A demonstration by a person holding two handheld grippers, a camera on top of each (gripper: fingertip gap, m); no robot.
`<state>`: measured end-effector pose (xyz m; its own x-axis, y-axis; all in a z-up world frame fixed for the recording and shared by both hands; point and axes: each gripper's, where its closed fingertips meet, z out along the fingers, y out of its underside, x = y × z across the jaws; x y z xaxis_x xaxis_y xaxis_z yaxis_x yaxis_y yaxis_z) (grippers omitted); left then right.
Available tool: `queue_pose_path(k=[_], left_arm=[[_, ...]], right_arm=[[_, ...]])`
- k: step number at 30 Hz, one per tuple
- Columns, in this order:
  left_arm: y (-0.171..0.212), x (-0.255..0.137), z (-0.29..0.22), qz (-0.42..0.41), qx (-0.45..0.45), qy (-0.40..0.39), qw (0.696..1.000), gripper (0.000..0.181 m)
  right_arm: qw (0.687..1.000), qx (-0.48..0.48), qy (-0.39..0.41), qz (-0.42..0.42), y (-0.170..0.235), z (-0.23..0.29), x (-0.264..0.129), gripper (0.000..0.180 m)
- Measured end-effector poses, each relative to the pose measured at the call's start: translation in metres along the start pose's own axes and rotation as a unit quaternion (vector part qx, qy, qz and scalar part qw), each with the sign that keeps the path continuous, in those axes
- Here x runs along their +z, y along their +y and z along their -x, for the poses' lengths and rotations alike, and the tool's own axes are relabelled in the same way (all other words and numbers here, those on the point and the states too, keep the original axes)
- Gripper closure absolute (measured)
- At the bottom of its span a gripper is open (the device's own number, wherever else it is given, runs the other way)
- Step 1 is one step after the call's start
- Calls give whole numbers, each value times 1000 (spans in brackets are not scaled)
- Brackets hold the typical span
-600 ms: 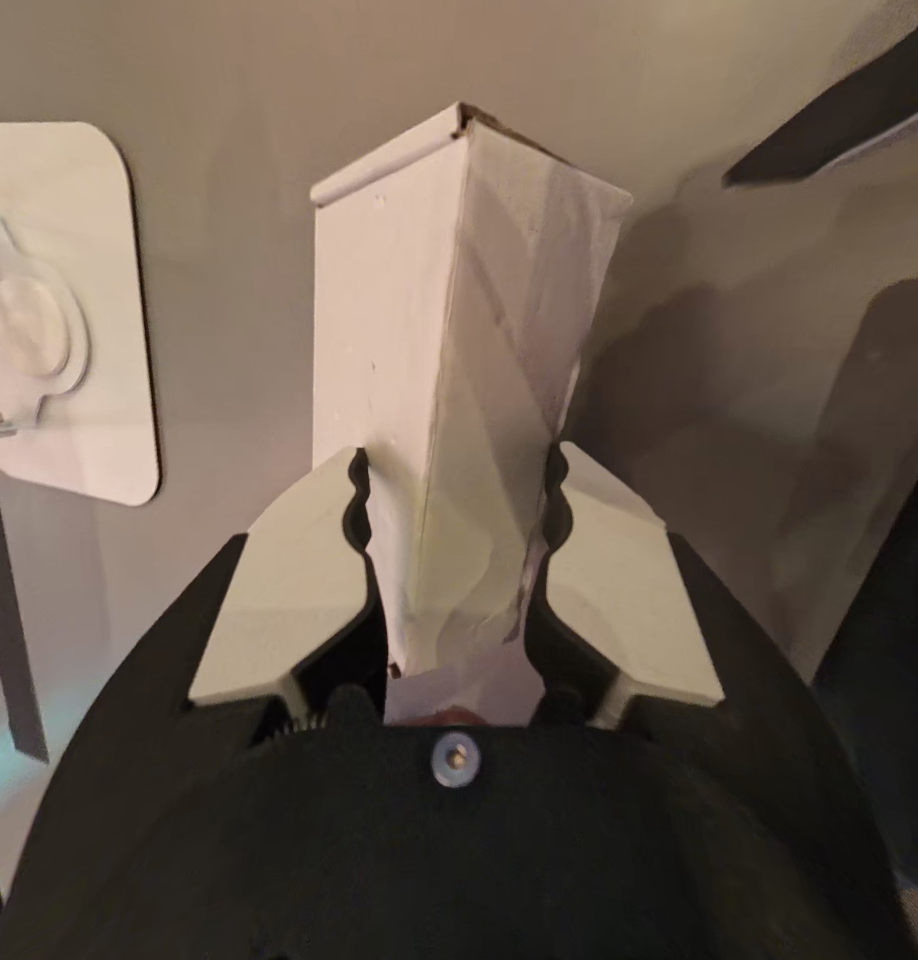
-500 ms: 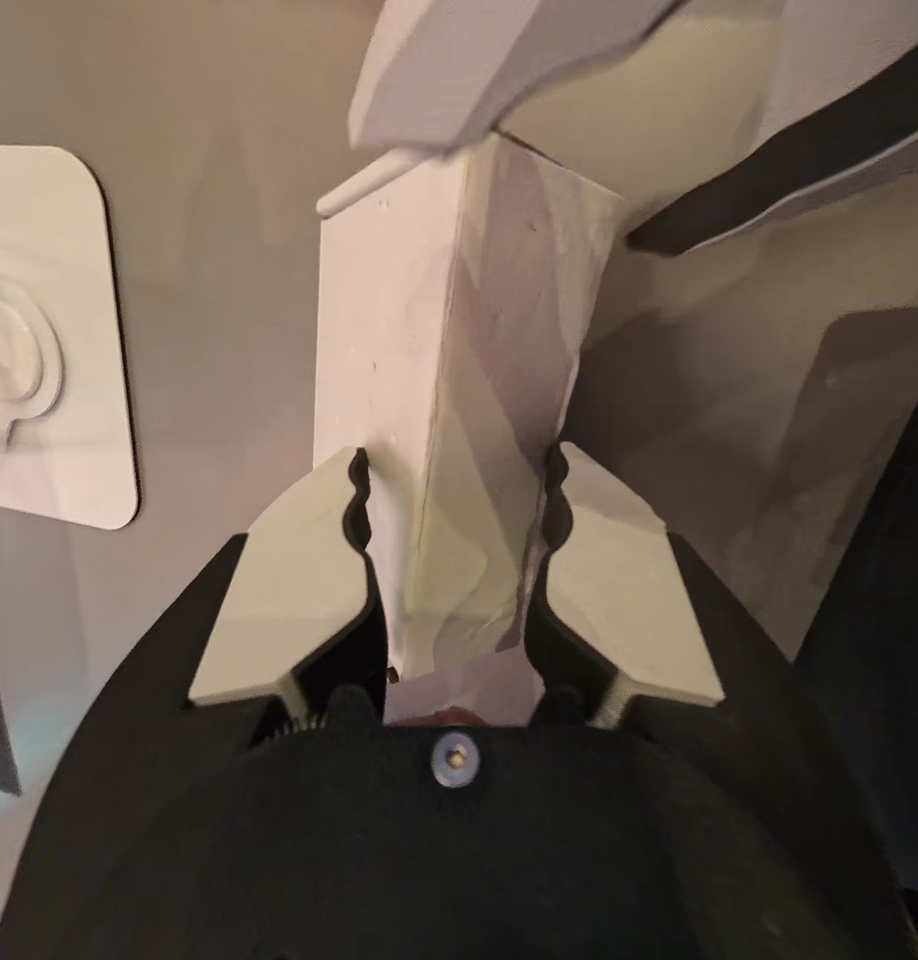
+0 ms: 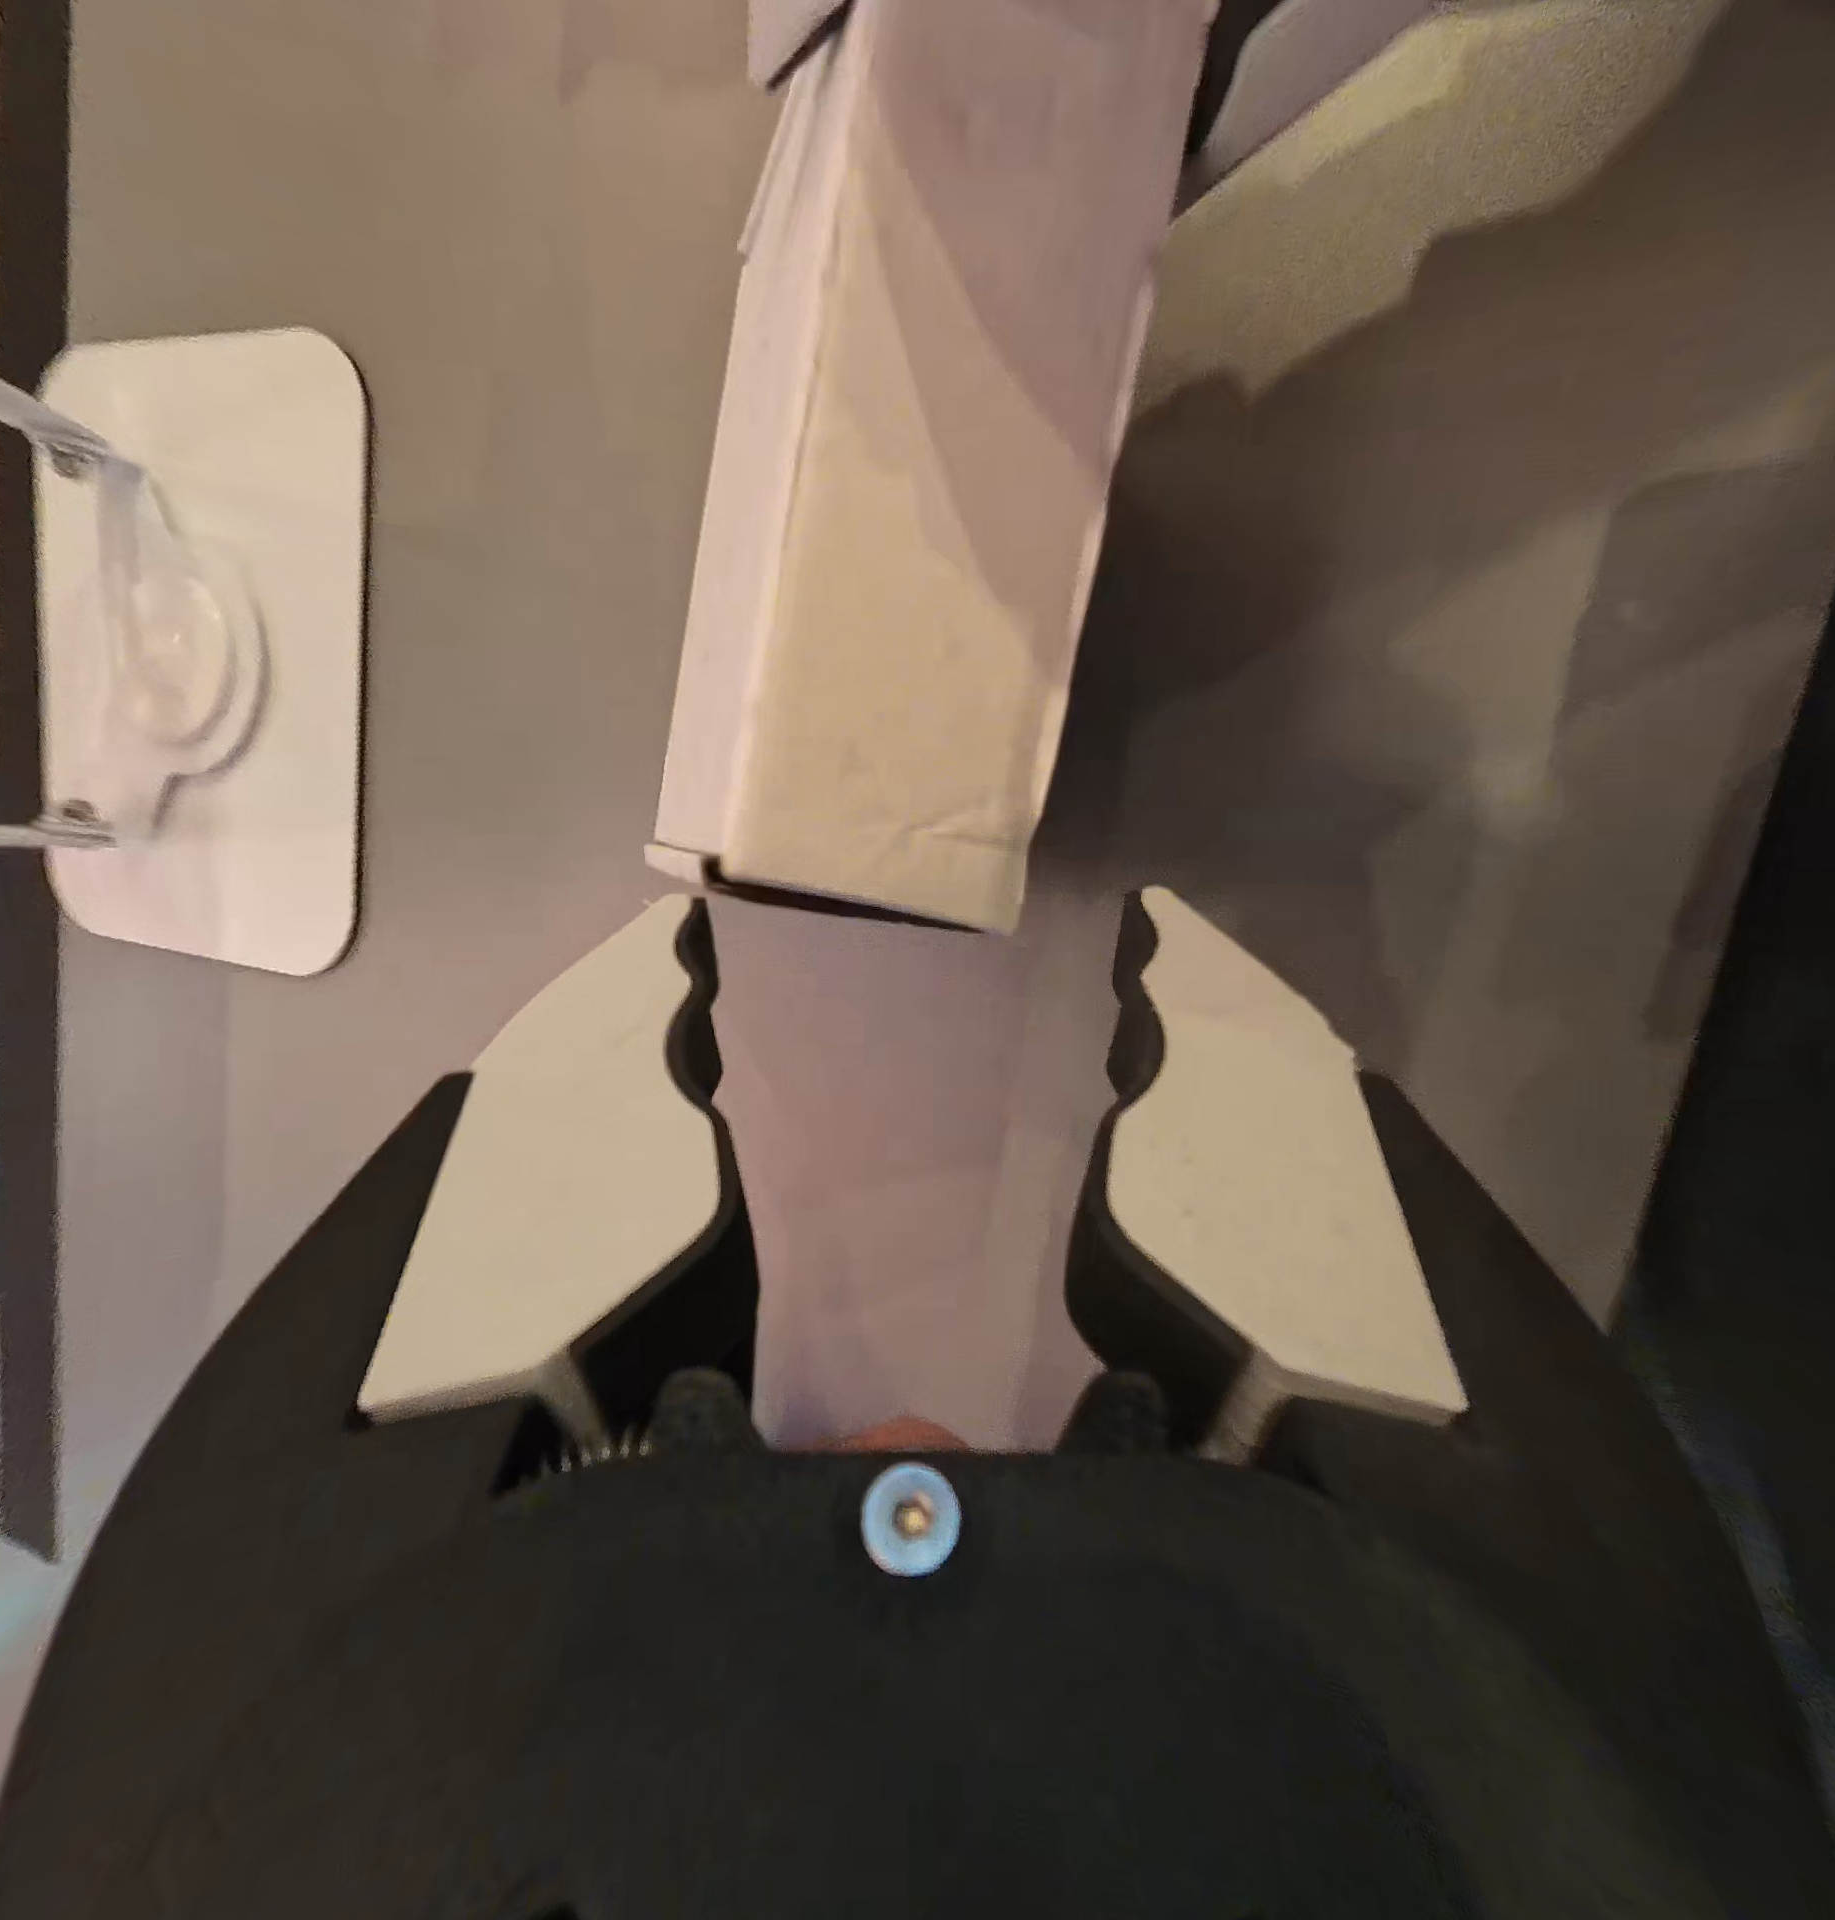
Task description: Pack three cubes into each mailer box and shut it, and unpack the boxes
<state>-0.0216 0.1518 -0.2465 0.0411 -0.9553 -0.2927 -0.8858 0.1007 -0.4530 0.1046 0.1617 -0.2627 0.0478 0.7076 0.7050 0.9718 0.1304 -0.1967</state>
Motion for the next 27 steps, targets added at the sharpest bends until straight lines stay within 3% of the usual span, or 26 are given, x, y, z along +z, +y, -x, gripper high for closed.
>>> queue_pose_path(k=[5,9,17,21,25,27], left_arm=[[3,11,9,2,70,-99,993,112],[8,23,14,20,108,-134,985,117],[1,26,16,-22,118,-159,980,118],[0,27,15,-15,114,-160,980,119],[0,27,14,-5,122,-167,978,119],[-1,27,13,-5,122,-166,979,119]], right_arm=[[1000,-12,-8,-5,-3,3,-1,118],[1000,-8,-18,-18,-2,5,-3,119],[999,3,-34,-14,4,4,-3,117],[999,-25,-20,3,-2,8,-3,98],[1000,-11,-23,4,-7,6,-6,119],[999,12,-51,-4,-7,7,-8,120]])
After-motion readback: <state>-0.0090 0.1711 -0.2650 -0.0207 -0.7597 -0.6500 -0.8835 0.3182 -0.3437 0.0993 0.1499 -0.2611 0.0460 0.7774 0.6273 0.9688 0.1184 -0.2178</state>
